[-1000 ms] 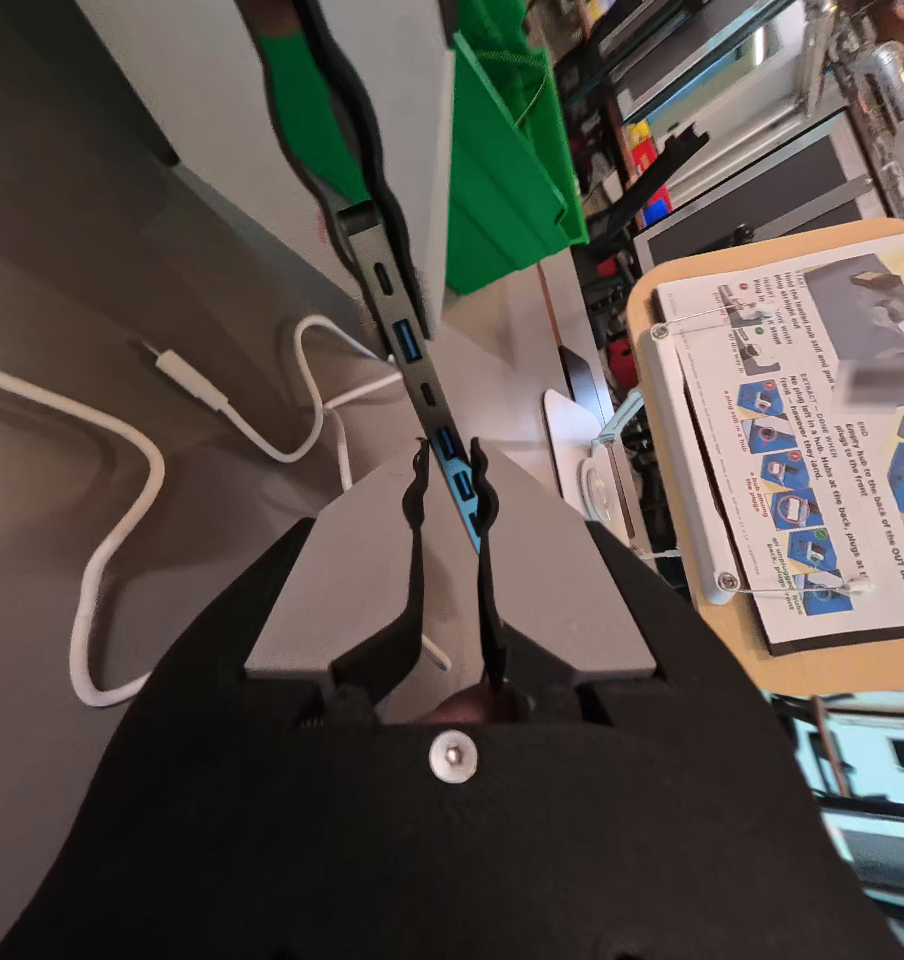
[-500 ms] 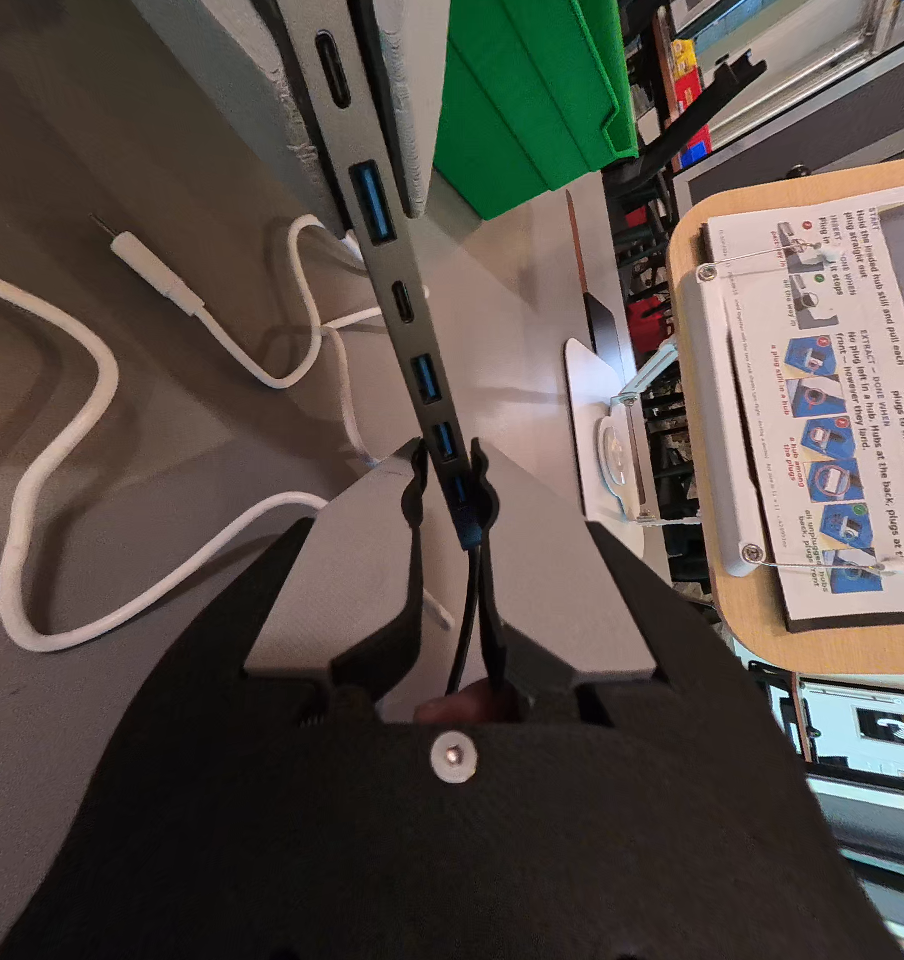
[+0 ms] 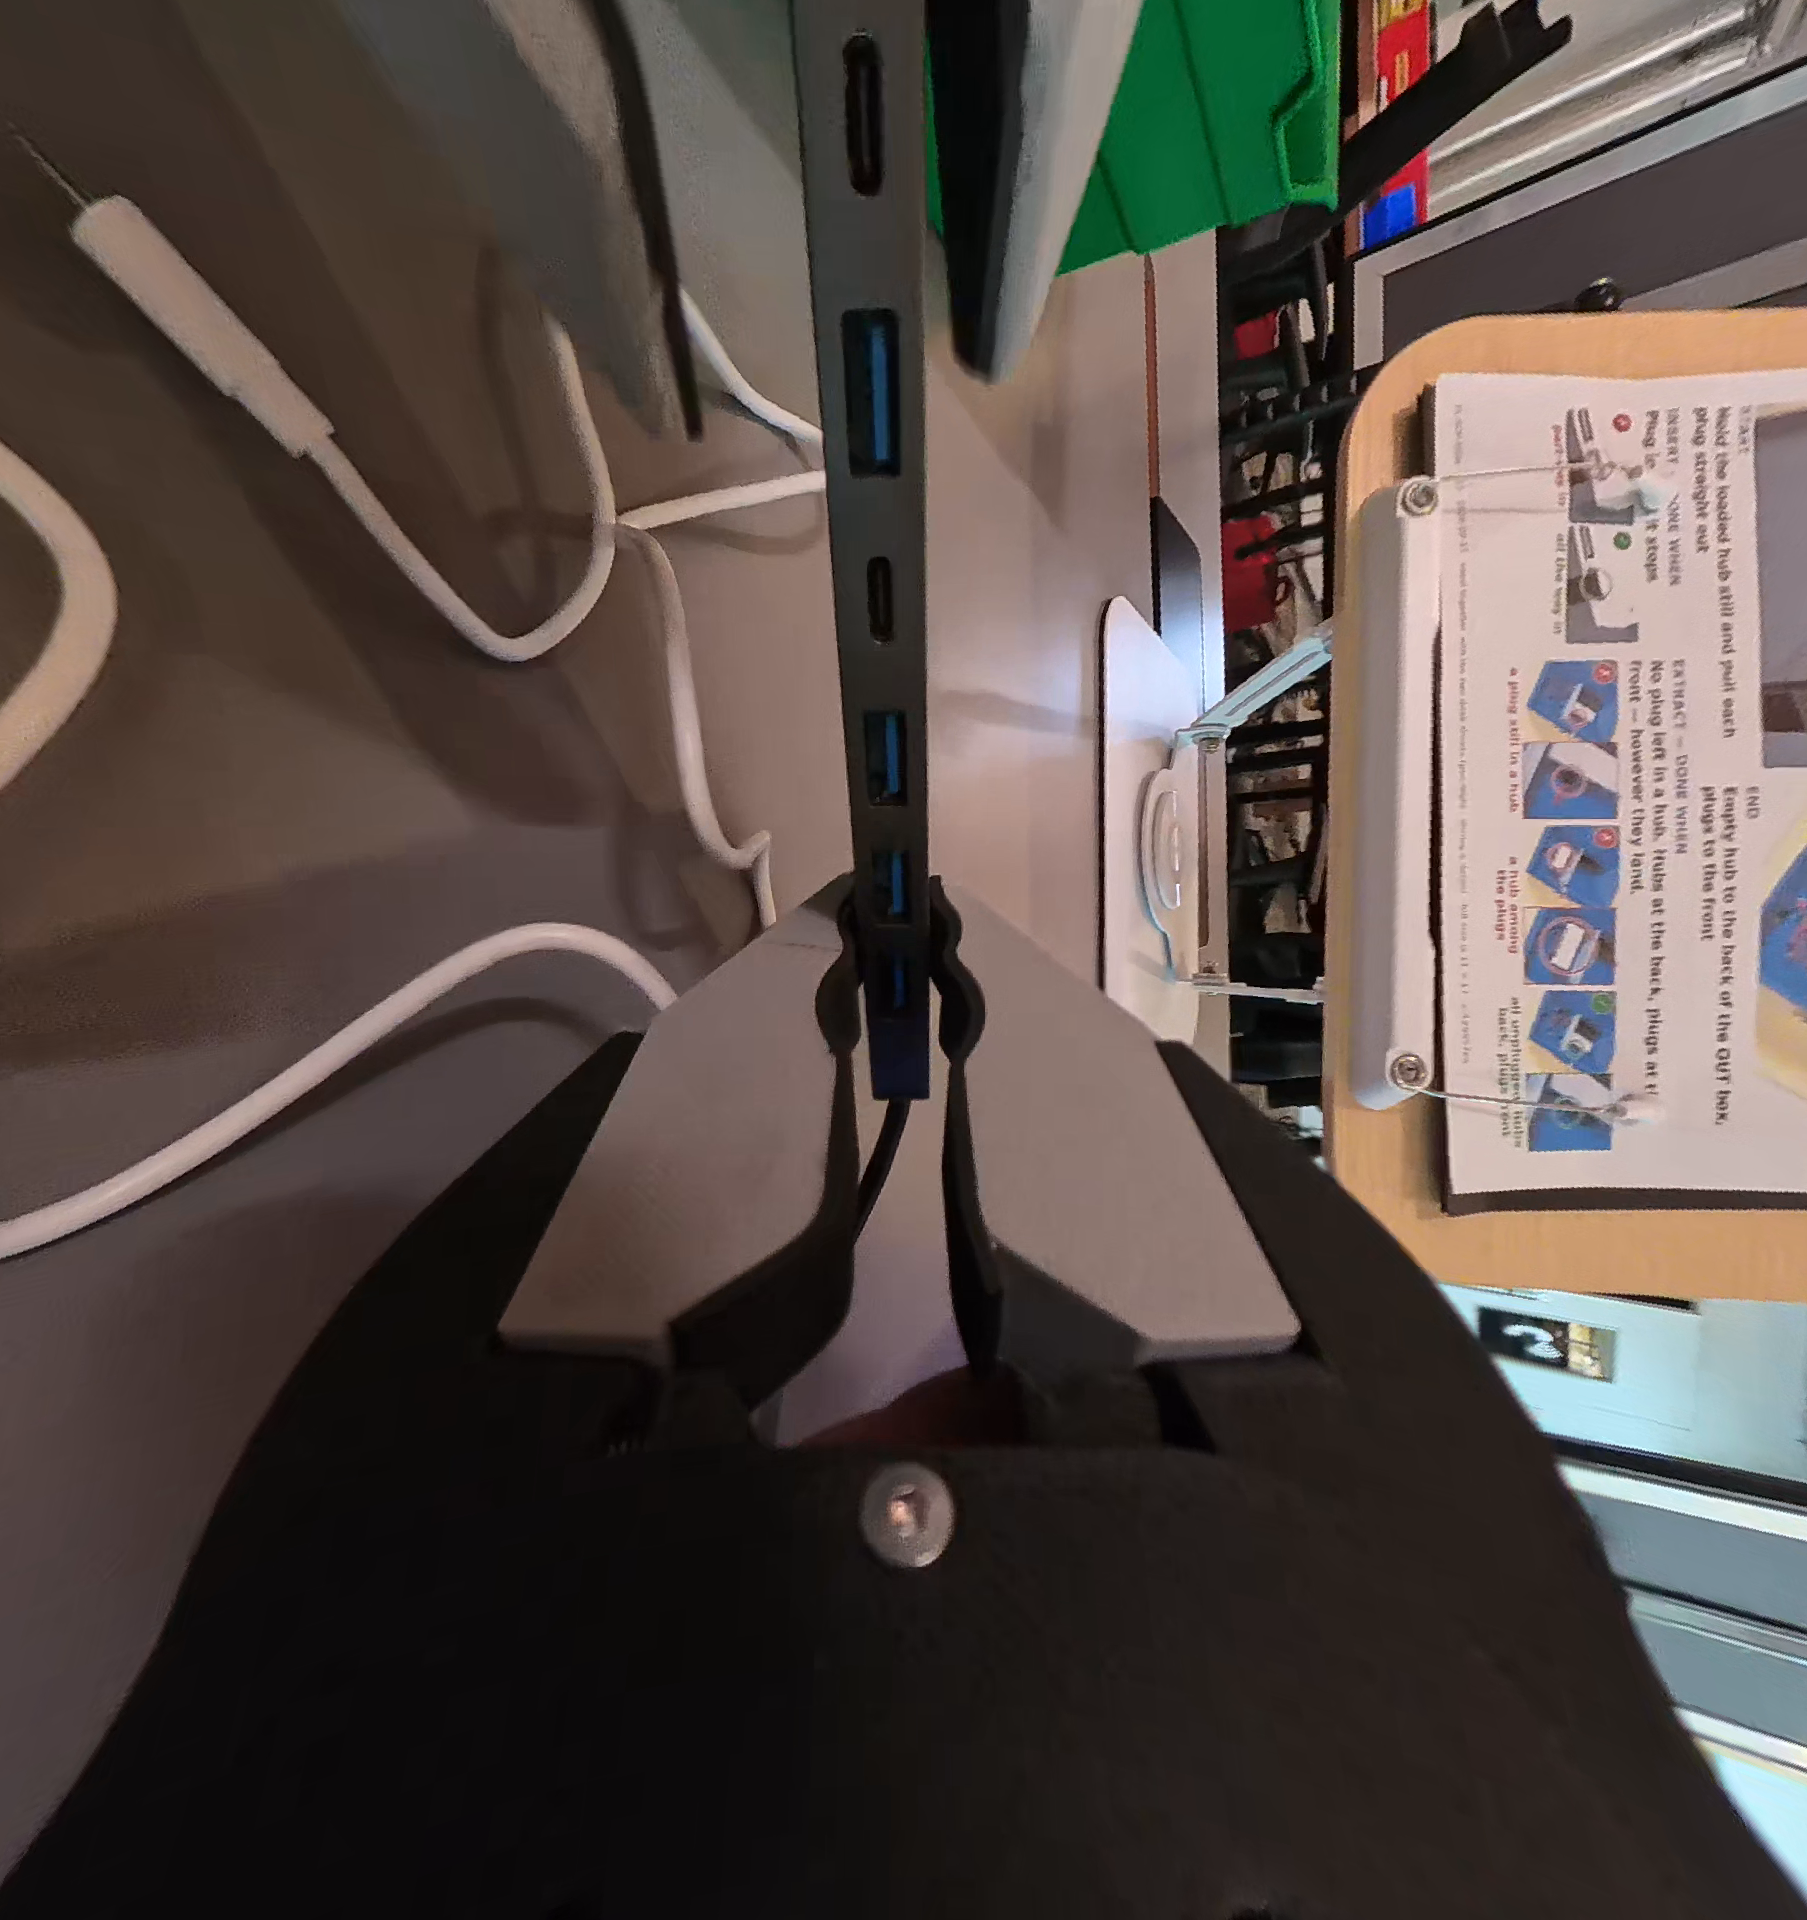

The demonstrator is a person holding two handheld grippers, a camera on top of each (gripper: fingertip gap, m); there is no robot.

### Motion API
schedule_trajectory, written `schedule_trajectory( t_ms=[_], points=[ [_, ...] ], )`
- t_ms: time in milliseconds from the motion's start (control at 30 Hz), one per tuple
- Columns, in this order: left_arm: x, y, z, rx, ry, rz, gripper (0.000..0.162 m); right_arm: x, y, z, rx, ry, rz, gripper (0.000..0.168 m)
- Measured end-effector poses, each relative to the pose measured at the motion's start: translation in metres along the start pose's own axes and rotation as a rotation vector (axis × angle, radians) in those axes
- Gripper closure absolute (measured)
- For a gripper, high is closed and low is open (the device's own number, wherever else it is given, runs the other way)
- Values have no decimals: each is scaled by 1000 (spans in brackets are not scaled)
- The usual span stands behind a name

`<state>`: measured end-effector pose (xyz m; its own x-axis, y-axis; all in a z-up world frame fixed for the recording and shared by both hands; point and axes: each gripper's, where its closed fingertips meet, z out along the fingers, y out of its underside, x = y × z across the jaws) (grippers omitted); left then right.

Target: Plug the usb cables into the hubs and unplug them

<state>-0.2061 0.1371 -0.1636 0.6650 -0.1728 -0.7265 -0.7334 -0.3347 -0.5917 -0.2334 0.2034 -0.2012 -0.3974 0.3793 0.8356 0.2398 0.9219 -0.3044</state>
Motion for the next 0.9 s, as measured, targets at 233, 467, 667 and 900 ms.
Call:
schedule_trajectory(
  t_ms=[233, 467, 667, 900],
  points=[
    [3, 11, 21, -81, 23, 85, 151, -6, -21, -9, 79, -22, -39, 160],
    [17, 3, 22, 12, 49, 59, 153, -19, -18, -5, 72, -95, 1, 159],
    [16, 1, 18, 19, 100, -22, 155, -23, -24, -7, 113, -148, 84, 157],
    [7, 2, 12, 80, 121, -125, 155, -4, -43, -40, 258, -144, 287, 152]
  ],
)
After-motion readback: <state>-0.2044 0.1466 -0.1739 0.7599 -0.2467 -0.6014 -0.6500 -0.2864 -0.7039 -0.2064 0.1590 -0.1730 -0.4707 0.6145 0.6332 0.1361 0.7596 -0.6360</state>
